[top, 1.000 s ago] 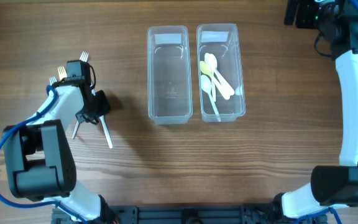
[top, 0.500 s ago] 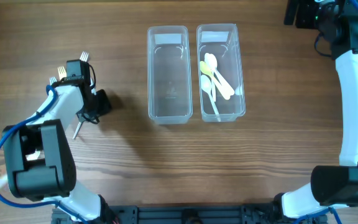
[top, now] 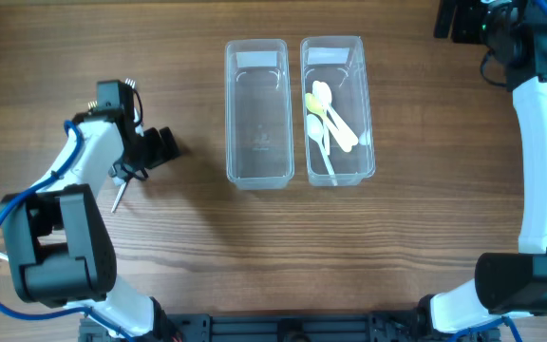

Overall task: Pack container
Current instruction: 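Lower and close the left gripper on the white fork handle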

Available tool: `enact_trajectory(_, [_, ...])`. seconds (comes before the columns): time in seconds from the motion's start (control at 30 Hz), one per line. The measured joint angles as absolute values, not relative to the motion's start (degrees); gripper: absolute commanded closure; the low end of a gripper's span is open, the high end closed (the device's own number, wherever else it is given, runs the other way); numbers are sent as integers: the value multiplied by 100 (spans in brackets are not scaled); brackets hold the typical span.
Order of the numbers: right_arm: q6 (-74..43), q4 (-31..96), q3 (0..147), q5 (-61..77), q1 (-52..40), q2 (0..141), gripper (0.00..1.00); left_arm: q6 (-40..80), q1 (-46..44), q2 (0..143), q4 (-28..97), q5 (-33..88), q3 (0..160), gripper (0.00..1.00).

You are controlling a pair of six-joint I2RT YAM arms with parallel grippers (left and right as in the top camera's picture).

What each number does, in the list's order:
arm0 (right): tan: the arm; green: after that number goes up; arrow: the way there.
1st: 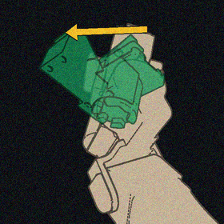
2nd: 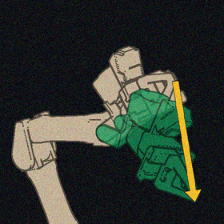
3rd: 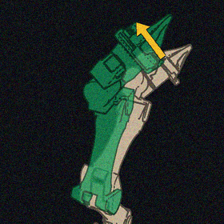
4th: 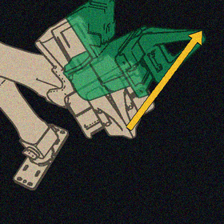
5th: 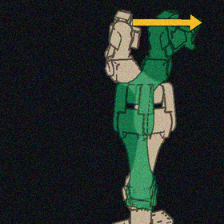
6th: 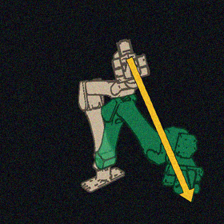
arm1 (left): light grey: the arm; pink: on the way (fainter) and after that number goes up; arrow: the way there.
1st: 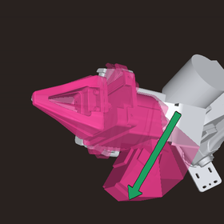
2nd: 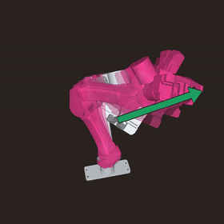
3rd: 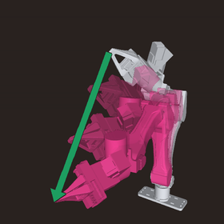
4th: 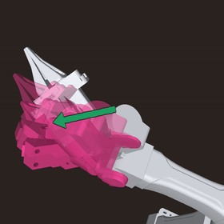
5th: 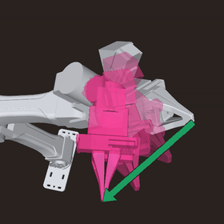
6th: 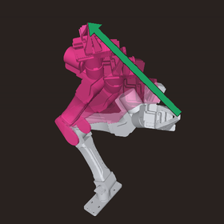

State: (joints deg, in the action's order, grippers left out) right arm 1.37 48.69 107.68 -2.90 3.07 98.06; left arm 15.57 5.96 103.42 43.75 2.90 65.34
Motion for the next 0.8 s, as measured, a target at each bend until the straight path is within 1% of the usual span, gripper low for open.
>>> enact_trajectory(0.13, [137, 4869, 10768, -290, 307, 9806, 0, 1555, 596, 10158, 4978, 290, 6917, 0])
enact_trajectory(0.23, [137, 4869, 10768, -287, 307, 9806, 1, 1437, 596, 9942, 5146, 270, 7065, 0])
enact_trajectory(0.33, [137, 4866, 10768, -287, 307, 9806, 0, 1149, 596, 9832, 5142, 141, 7102, 1])
enact_trajectory(0.57, [137, 4866, 10768, -290, 307, 9806, 1, 307, 596, 9832, 4617, -169, 7105, 1])
enact_trajectory(0.8, [137, 4866, 10768, -290, 307, 9806, 0, -84, 596, 9983, 4578, -268, 7105, 0])
